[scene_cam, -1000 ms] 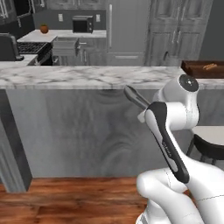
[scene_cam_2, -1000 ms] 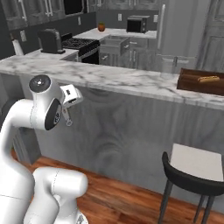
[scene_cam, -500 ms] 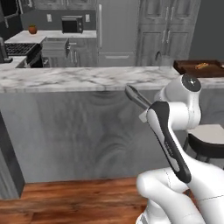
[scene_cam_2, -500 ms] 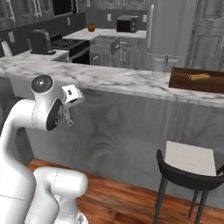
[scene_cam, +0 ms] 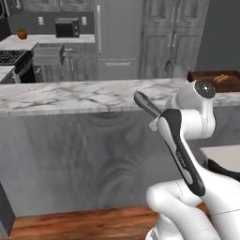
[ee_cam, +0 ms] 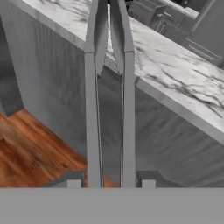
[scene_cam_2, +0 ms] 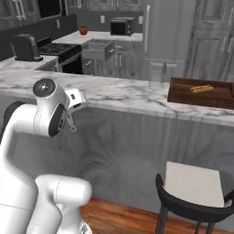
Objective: Take the tongs from the drawer on the right and place them on the dining counter next to the tray containing the hot dog.
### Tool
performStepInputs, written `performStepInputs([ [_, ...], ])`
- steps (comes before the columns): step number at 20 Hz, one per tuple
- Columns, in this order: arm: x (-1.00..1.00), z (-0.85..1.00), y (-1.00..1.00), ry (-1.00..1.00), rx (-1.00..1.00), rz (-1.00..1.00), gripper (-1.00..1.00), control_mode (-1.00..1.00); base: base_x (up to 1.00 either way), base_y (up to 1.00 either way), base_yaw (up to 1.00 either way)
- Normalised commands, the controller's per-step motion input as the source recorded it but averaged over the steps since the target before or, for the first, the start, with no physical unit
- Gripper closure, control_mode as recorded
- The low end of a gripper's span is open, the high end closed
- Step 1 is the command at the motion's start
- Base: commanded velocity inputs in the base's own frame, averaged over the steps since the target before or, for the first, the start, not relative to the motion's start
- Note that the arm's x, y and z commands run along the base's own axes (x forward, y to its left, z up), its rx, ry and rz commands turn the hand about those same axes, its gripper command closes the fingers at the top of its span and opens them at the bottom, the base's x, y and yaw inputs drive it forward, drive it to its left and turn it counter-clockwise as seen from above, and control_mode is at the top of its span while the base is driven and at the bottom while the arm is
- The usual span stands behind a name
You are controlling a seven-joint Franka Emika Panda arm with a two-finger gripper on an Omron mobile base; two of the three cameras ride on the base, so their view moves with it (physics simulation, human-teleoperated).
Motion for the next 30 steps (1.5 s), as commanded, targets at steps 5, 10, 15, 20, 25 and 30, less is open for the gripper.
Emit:
performStepInputs([
  [5, 0.00, 0.00, 0.00, 0.00, 0.00, 0.00, 1.00, 1.00, 0.42, -0.09, -0.13],
  [10, 0.00, 0.00, 0.00, 0.00, 0.00, 0.00, 1.00, 1.00, 0.18, -0.11, -0.15],
  [15, 0.00, 0.00, 0.00, 0.00, 0.00, 0.00, 1.00, 1.00, 0.08, -0.14, -0.14],
  [20, 0.00, 0.00, 0.00, 0.00, 0.00, 0.00, 1.00, 1.00, 0.33, -0.17, -0.10],
  [25, 0.00, 0.00, 0.00, 0.00, 0.00, 0.00, 1.00, 1.00, 0.46, -0.11, -0.09],
  [30, 0.00, 0.00, 0.00, 0.00, 0.00, 0.00, 1.00, 1.00, 0.39, -0.04, -0.08],
])
